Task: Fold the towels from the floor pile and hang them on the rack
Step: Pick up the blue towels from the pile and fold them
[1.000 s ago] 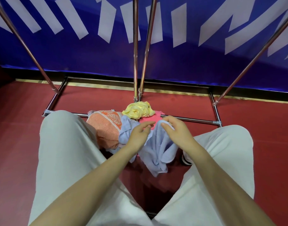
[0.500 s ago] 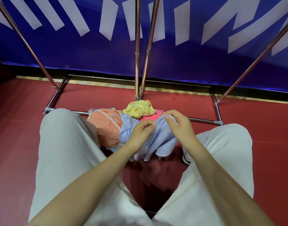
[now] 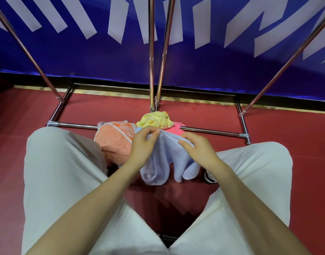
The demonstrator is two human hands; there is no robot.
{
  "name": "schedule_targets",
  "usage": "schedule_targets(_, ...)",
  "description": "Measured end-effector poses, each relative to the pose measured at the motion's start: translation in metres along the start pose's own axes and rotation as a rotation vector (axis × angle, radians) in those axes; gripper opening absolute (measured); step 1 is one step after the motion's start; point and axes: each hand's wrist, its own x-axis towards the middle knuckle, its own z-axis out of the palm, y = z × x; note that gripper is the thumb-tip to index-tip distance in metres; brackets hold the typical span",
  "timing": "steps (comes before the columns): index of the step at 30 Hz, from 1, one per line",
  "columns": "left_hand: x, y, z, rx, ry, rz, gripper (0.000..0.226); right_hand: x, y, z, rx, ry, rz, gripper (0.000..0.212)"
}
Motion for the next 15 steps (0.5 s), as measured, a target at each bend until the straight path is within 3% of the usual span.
schedule_targets(10, 0.019, -0.005, -0.027, -0.068, 0.176, -0.153, 0.017, -0.01, 0.018, -0.006, 0.07, 0.025, 0.06, 0.006)
schedule_targets(15, 0.023, -0.007, -0.037, 0.034, 0.214, -0.143, 0.015, -0.016, 0.024, -0.011, 0.09, 0.034, 0.098, 0.012)
